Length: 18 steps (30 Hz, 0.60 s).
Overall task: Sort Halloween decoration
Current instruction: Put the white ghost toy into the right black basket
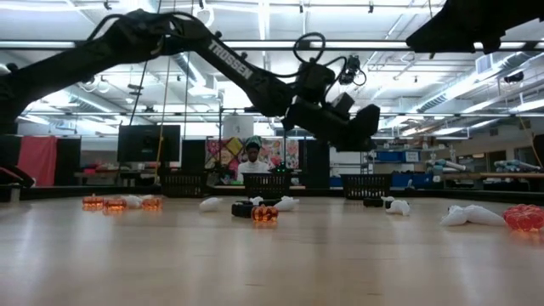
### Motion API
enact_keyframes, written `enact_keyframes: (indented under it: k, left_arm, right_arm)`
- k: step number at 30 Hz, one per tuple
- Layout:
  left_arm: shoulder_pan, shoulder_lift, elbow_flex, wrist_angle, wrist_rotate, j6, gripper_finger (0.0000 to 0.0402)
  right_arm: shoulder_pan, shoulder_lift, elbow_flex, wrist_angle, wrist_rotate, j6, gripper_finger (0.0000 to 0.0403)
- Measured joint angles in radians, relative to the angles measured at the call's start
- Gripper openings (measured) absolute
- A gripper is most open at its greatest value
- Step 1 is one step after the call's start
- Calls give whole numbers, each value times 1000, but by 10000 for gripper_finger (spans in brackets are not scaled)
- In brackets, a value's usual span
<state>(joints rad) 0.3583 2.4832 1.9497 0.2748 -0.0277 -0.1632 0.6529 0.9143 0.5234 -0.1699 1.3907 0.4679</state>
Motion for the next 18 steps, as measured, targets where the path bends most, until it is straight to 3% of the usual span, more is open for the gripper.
enact_keyframes:
  k: [18]
  left_arm:
    - [0, 56, 15, -50, -3, -27, 69]
  right_arm:
    - [0, 0, 0, 9, 3, 0, 189]
